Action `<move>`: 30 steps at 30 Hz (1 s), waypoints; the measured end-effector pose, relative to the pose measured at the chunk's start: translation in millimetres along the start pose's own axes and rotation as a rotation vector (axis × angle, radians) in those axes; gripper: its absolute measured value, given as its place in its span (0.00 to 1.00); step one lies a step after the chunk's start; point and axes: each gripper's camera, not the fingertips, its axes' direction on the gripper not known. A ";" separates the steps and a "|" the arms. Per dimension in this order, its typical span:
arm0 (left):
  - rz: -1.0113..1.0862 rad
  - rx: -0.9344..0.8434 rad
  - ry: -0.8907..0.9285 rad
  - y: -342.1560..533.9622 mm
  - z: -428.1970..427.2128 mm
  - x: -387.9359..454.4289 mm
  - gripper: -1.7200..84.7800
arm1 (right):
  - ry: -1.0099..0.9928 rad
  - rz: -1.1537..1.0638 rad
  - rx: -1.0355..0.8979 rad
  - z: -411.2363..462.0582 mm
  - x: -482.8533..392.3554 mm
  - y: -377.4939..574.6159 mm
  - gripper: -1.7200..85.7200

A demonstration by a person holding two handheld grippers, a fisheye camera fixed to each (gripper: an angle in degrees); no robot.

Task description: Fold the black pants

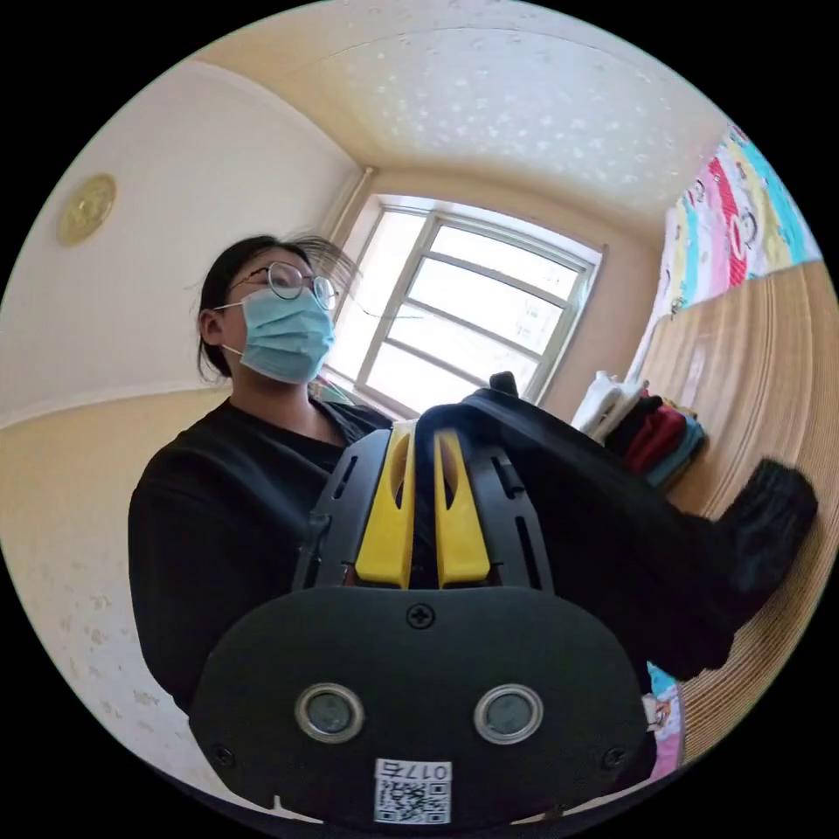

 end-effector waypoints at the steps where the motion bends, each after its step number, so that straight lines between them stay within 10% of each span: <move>1: 0.064 0.002 0.011 -20.5 6.1 16.2 0.06 | -0.008 -0.056 -0.018 7.1 -23.1 -19.5 0.04; 7: 0.118 0.092 -0.141 -94.9 17.1 33.9 0.06 | 0.131 -0.145 -0.031 13.9 -77.9 -105.2 0.03; 17: -0.257 -0.054 -0.588 -115.7 1.6 -180.7 0.06 | 0.575 0.260 -0.005 -38.6 112.7 -163.8 0.03; 30: -0.824 -0.375 -0.665 168.5 34.1 -334.0 0.08 | 0.833 0.781 -0.196 20.2 249.0 96.6 0.08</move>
